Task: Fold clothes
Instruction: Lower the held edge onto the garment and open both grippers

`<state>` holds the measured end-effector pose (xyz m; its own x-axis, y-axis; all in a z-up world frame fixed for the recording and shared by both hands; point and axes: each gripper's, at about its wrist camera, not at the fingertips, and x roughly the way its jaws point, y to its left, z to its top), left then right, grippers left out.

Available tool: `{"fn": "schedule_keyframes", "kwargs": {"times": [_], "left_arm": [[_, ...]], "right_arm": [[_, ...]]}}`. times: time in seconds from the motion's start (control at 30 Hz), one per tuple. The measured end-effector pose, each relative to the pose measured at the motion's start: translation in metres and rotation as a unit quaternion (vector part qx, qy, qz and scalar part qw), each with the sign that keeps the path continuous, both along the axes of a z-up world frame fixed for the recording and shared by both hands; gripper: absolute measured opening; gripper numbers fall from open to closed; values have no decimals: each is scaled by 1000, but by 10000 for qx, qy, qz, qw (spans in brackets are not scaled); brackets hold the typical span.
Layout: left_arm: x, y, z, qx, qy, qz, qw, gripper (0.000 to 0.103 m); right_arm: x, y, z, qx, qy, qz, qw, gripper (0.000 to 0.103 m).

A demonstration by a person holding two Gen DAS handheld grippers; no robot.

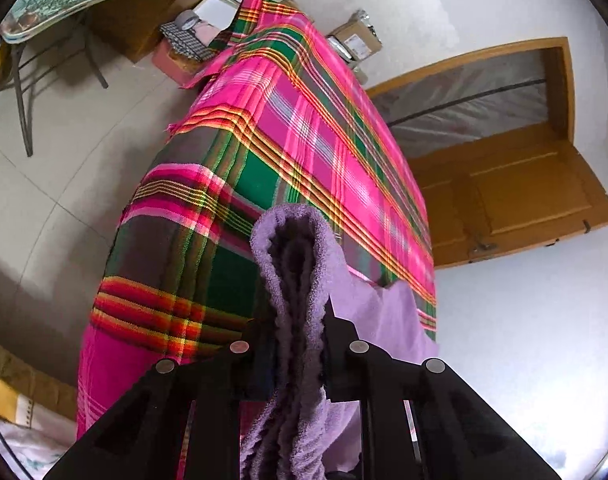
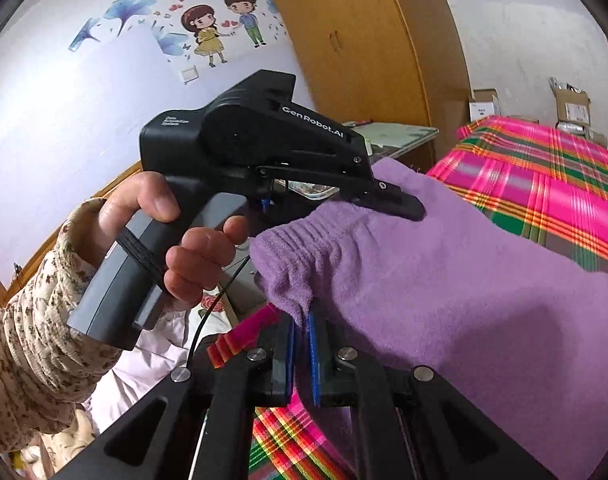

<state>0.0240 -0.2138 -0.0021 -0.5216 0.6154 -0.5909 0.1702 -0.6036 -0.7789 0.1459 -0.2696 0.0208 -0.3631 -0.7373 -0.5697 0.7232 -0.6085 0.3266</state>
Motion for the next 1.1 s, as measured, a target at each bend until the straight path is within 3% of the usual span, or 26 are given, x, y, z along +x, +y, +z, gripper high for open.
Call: {"fn": "schedule_keyframes", "kwargs": {"times": [0.63,1.1], "left_arm": [[2,88,83,-773,632,-267,9946,17],[-31,164,105,-885,735,-832,9899,17]], "right_arm": [[32,99,43,-964,403,-425,9936,6],[46,177,56,-1295,579,-1060,9842,6]]}}
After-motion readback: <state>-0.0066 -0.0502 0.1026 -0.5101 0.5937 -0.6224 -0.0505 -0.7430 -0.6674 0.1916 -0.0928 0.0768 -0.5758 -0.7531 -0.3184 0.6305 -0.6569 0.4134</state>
